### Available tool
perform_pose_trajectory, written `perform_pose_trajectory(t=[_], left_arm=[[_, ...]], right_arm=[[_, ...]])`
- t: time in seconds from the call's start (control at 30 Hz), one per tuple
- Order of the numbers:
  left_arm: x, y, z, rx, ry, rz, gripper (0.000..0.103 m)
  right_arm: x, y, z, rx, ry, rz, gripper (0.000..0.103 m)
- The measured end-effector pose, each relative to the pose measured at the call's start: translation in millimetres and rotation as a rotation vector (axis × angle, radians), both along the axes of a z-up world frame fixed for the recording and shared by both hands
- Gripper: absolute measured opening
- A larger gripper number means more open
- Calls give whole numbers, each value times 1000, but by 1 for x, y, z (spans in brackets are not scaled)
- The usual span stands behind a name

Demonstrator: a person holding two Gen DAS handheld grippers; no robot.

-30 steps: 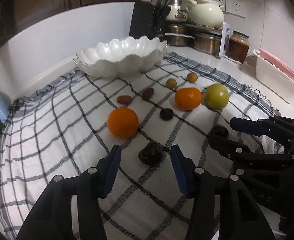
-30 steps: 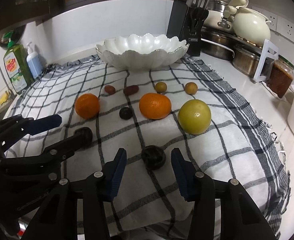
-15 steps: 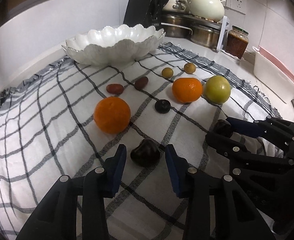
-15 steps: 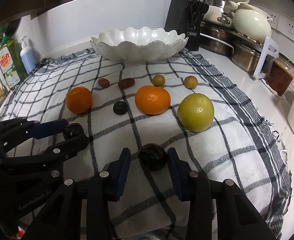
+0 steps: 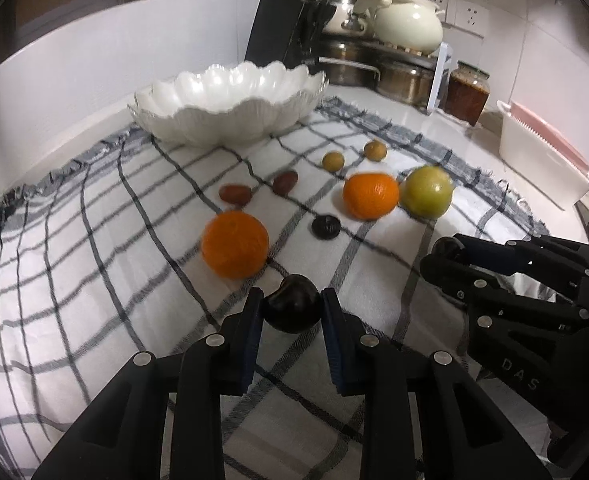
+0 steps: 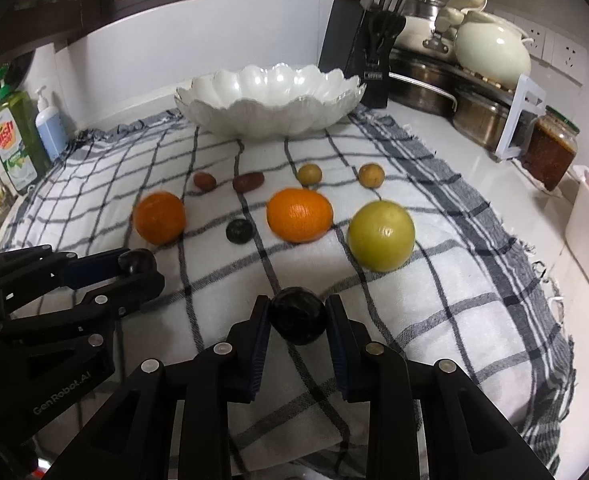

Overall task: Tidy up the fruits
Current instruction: 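Lift the held plums with both tools and carry them over the white bowl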

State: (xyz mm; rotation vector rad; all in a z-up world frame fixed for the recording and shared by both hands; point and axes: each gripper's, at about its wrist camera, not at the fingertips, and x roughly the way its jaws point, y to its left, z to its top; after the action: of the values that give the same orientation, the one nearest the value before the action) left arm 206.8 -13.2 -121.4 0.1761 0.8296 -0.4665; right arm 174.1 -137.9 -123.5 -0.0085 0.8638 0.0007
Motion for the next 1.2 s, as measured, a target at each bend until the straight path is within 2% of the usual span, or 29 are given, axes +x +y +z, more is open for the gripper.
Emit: perform_pose_trajectory(t=[0.2,0.4,0.57,0.97,1.2], left_arm=[[1,7,19,-38,-37,-30,29],[8,13,35,-60,-82,-16,29],[17,14,48,-76,-102,27,29],[35,-2,87,-85,-213,169,29],[50,-9,110,-64,-278,225,29]], right_arm=[[-4,6,17,1,-45,-20,29],[2,8,31,11,-99,-31,29],[14,5,41,25,-133,-10,29],[50,-14,81,48,-242,112,29],[77,-22,99,57,-296,175,29]])
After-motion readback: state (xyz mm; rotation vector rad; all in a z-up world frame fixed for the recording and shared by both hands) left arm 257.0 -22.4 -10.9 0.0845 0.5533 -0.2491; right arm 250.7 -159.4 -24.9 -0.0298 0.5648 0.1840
